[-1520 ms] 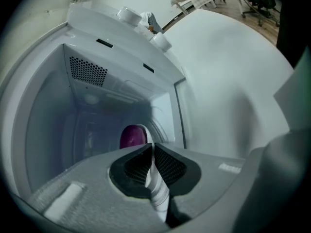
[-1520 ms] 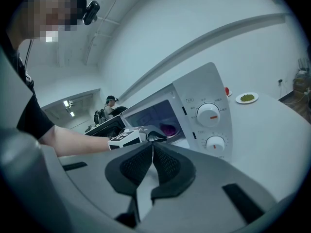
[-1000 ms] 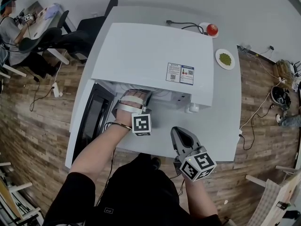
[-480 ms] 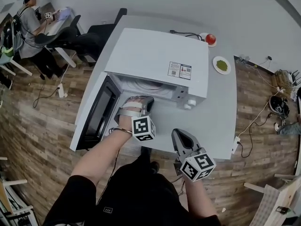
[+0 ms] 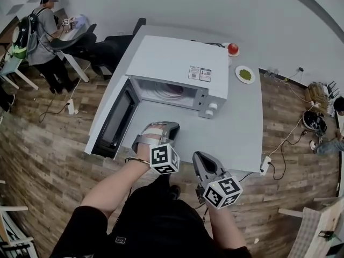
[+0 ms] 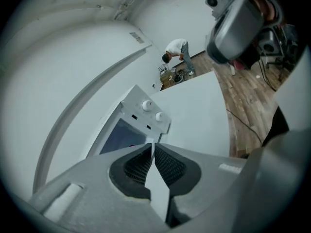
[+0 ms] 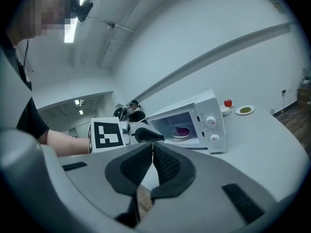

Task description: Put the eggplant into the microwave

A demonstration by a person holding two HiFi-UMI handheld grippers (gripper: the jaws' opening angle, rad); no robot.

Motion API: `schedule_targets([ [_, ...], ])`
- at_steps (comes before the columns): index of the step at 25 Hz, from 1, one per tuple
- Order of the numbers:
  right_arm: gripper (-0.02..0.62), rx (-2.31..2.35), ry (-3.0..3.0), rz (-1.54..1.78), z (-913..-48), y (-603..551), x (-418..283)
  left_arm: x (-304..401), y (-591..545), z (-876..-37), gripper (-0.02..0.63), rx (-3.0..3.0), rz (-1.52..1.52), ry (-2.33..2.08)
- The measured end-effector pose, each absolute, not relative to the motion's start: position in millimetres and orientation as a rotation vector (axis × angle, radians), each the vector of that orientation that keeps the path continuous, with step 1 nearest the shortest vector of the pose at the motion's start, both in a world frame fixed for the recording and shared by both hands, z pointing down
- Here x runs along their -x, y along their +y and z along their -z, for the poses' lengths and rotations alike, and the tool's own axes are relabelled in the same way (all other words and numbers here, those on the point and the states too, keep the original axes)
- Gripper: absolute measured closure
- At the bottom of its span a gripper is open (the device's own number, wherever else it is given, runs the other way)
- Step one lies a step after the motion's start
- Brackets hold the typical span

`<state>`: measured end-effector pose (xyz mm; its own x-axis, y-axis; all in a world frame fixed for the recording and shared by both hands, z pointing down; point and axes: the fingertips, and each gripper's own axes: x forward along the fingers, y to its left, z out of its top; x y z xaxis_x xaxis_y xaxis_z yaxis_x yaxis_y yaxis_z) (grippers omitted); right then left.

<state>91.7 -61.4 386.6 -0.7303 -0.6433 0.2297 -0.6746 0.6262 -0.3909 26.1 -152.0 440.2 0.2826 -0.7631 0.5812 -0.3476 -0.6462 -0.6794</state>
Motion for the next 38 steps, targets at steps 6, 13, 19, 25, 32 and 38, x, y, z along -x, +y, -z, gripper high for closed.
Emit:
schedule_targets([
  [6, 0.578, -1.143, -2.756, -0.689, -378, -31, -99, -44, -104, -423, 0.58, 2.275, 1.233, 1.018],
  [13, 0.578, -1.163, -2.753, -0.661, -357, -18, -94, -33, -77, -395, 0.58, 2.529, 1.068, 1.121],
  [19, 0.578, -1.168, -2.766, -0.65, -343, -18, -68, -1, -60, -367, 0.58, 2.637, 0.948, 1.168],
  [25, 0.578, -1.169, -2.785, -0.671, -334, -20, -32, 44, -49, -344, 0.58, 2.765, 0.815, 1.233],
  [32, 0.579, -1.162, -2.846, -0.618, -310, -22, -4, 74, -40, -308, 0.58, 2.871, 0.602, 1.324],
  [38, 0.58, -1.13, -2.887, -0.562, -290, -29, -15, 72, -31, -280, 0.58, 2.908, 0.429, 1.418],
])
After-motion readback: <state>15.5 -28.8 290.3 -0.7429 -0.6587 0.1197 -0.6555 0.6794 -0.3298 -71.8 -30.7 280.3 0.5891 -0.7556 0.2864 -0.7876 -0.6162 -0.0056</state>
